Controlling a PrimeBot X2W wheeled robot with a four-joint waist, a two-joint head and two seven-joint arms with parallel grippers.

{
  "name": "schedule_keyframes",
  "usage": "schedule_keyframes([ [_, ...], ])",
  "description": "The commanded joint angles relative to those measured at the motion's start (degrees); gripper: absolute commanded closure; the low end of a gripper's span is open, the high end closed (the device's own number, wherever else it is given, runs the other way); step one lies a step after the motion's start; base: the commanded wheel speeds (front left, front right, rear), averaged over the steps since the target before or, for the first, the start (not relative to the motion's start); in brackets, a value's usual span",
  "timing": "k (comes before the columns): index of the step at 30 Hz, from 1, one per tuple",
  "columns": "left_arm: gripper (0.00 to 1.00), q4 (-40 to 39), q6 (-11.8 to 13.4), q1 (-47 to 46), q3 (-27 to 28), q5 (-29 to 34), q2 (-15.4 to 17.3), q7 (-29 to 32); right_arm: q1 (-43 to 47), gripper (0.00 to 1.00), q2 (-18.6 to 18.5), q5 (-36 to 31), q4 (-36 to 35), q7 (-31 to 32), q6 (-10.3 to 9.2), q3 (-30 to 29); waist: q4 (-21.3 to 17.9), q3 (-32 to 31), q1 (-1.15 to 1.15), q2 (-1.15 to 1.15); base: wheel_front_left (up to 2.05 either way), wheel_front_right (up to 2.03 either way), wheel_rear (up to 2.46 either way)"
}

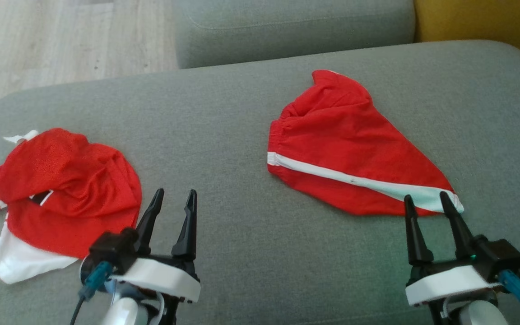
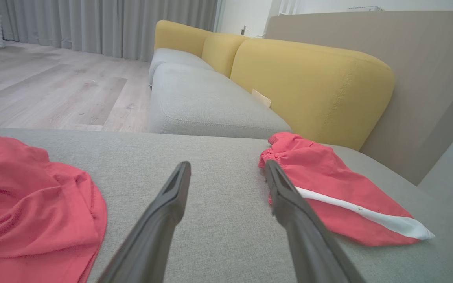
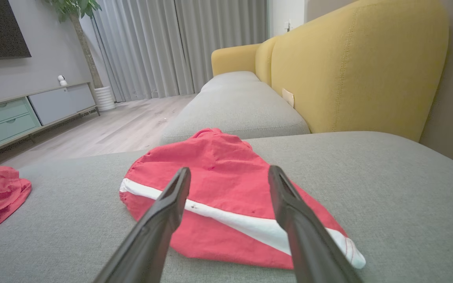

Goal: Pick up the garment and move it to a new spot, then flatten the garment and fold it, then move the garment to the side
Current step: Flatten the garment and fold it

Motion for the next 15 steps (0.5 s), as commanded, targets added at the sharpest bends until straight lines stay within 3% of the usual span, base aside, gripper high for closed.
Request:
schedule_keyframes([
  [1,0.00,-1.59,-0.45,-3.51,1.76,0.11,0.05,-0.35,-2.19,0.00,-0.25,0.31,-1.75,-0.77,-0.05,1.77,-0.46,0.46,0.00,0.00,0.00,0.00,0.00],
  [8,0.00,2.25,-2.71,-7.68,0.98,-0.71,0.05,-0.35,-4.16,0.00,-0.25,-0.34,-1.24,-1.12,-0.05,0.65,-2.72,2.86,0.00,0.00,0.00,0.00,0.00],
  [15,0.00,12.57,-5.31,-16.96,-3.42,-0.60,0.27,1.10,-6.02,0.00,-0.24,-0.51,-1.35,-1.22,-0.05,0.34,-5.69,5.74,0.00,0.00,0.00,0.00,0.00],
])
